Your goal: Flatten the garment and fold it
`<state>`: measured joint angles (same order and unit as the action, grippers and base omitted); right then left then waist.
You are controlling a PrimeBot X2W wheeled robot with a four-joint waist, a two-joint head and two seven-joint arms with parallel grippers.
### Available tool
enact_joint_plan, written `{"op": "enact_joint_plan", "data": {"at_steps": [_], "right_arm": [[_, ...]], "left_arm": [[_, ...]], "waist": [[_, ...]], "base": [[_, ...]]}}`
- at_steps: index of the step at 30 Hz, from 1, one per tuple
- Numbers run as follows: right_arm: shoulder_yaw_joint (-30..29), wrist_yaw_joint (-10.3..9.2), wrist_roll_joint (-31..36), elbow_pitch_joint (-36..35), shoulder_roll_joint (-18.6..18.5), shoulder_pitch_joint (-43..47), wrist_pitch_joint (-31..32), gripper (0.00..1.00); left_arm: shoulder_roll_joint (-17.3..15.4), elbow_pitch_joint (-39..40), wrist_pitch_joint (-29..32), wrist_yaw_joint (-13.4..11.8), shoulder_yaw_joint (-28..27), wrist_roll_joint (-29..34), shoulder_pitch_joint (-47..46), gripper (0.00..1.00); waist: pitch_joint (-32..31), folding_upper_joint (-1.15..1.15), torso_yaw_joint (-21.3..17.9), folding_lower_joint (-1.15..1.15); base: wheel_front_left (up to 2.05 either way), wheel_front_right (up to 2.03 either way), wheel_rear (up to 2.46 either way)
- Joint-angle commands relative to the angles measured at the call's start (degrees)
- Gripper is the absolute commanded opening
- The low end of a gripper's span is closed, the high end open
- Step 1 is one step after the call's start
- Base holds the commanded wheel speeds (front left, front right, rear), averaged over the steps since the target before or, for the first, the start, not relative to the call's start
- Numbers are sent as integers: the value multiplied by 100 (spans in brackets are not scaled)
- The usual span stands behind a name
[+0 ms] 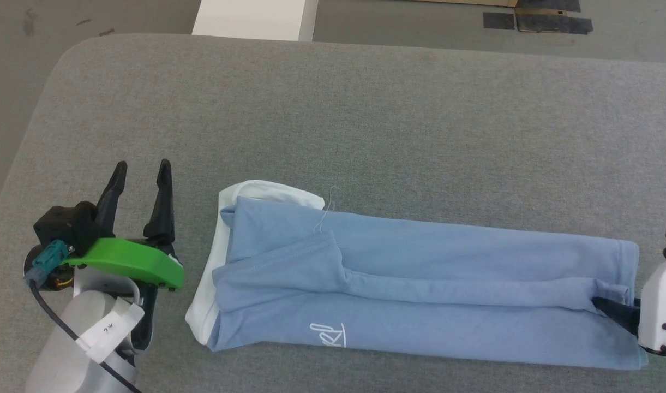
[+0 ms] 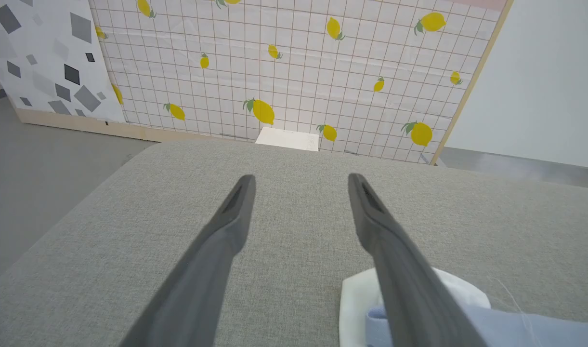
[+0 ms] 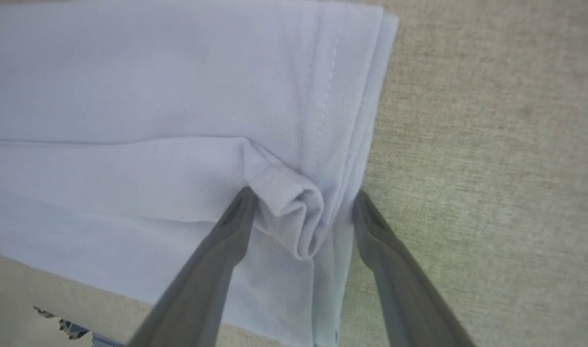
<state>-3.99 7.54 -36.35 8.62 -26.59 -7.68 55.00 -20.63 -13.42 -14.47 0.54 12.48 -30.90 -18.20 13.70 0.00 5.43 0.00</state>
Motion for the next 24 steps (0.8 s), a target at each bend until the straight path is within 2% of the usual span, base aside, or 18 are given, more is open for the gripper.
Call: {"op": "enact_joint_plan", "data": {"at_steps": [1, 11, 12, 14, 24], "right_arm": [[225, -5, -98, 93, 176, -11, 70, 100], [477, -5, -108, 227, 158, -126, 148, 100], [464, -5, -79, 266, 155, -134, 178, 40], [444, -5, -31, 293, 139, -152, 215, 0], [-138, -5, 296, 373, 31, -186, 301, 0]], "left_arm": [[41, -2, -49, 50, -46, 50, 0, 100], [174, 78, -51, 145, -271, 149, 100, 100], [189, 71, -51, 156, -287, 153, 113, 100], [211, 90, -52, 178, -323, 173, 123, 100], [260, 42, -52, 247, -407, 179, 169, 100]], "waist": [[-5, 0, 1, 0], [-9, 0, 37, 0], [-10, 0, 38, 0], [-12, 0, 35, 0], [-9, 0, 11, 0]], "base": [[0, 0, 0], [0, 0, 0], [0, 0, 0], [0, 0, 0], [0, 0, 0]]}}
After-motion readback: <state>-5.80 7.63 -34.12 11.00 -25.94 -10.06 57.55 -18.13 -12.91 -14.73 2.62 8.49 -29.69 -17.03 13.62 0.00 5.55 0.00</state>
